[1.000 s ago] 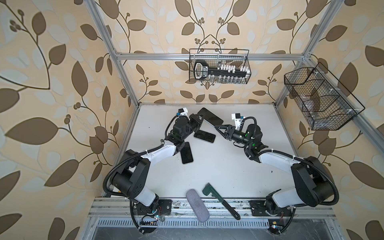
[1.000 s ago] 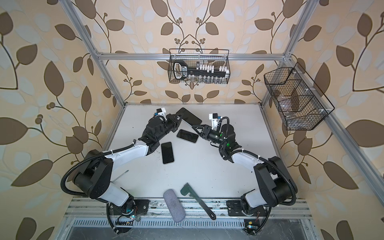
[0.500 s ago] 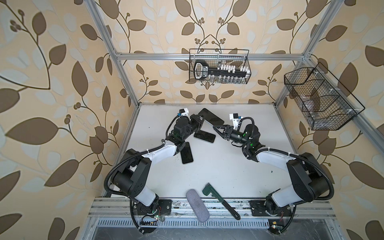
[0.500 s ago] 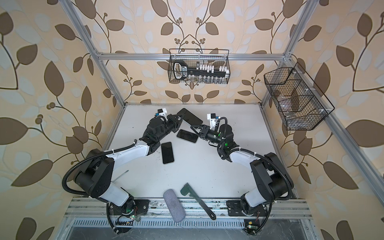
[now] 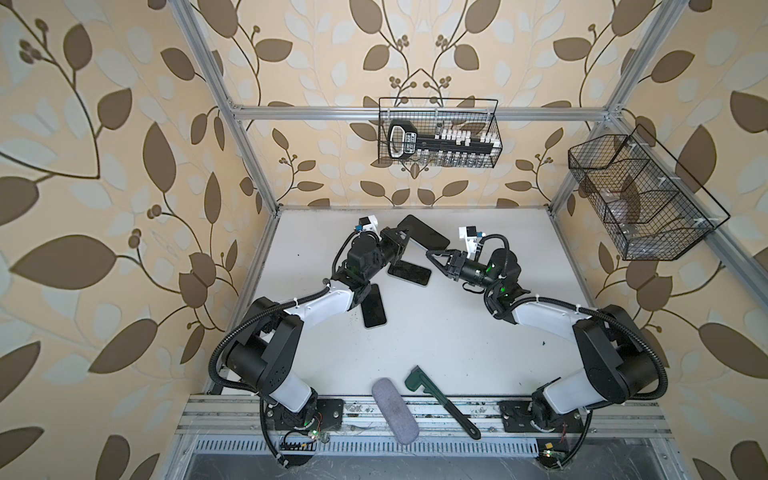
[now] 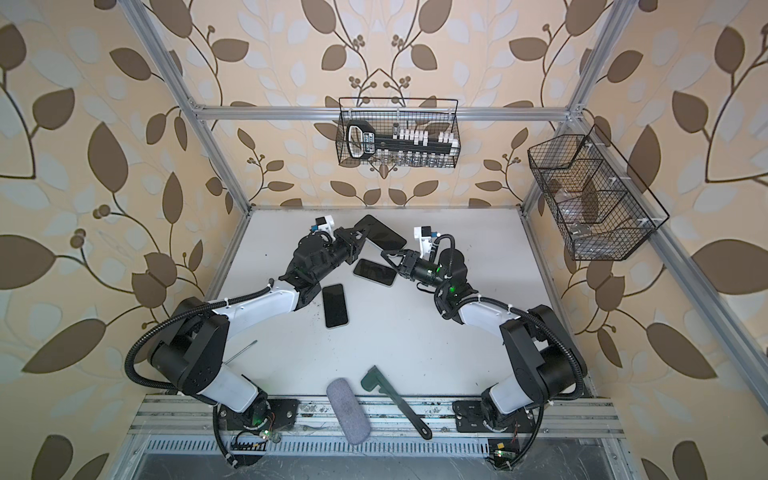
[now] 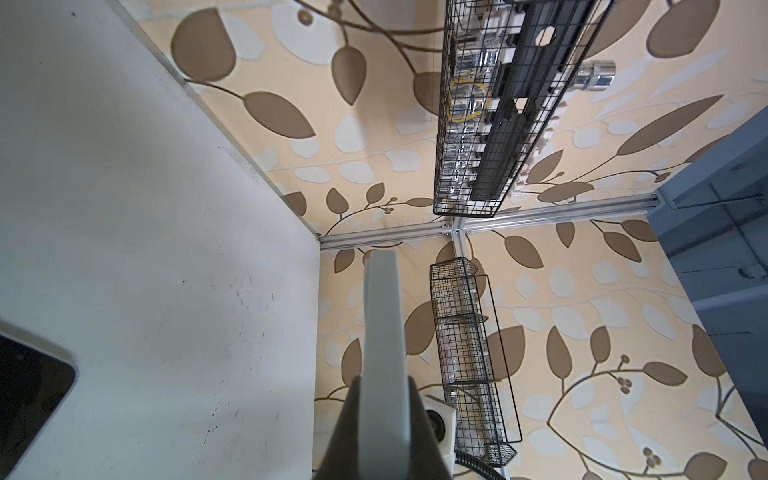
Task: Take the phone out of the phone case
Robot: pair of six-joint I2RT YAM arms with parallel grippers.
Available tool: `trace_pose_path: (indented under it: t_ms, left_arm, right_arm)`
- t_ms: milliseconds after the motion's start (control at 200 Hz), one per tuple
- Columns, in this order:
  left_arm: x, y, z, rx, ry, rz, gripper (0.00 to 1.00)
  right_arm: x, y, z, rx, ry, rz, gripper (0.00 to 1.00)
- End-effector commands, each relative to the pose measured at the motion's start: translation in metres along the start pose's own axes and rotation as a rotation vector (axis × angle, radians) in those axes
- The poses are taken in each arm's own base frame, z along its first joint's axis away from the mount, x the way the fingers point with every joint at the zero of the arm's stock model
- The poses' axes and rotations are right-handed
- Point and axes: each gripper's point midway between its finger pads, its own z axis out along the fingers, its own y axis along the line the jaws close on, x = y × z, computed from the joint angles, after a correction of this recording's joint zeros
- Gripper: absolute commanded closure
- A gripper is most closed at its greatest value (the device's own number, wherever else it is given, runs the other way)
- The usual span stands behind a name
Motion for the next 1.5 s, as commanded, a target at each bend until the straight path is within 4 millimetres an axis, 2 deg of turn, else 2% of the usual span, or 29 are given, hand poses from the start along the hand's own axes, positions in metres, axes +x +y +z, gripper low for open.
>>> trace_pose_path:
  t_ms: [0,275,455,845,1355,1495]
  left_arm:
    - [-0.003,-0.057,-0.001,0.169,-0.009,0.022,1.00]
    - [-0.004,-0.057,-0.002,0.177,-0.013,0.014,1.00]
    - [-0.005,-0.057,-0.002,0.176,-0.020,0.014,1.00]
    - [-0.007,-0.056,0.001,0.176,-0.027,0.011,1.00]
    - [-0.006,-0.055,0.000,0.177,-0.023,0.000,1.00]
    - [-0.005,-0.058,-0.001,0.180,-0.021,-0.005,1.00]
  right_arm:
    - [-0.001,0.009,0.001,-0.039,-0.010,-0.016,0.79]
    - [0.000,0.012,-0.001,-0.050,-0.013,-0.019,0.81]
    - [0.001,0.011,-0.004,-0.050,-0.025,-0.016,0.76]
    - [0.005,0.010,-0.011,-0.057,-0.040,-0.005,0.72]
    - [0.006,0.014,-0.011,-0.076,-0.032,-0.012,0.85]
    - [0.007,0.014,-0.011,-0.076,-0.029,-0.020,0.92]
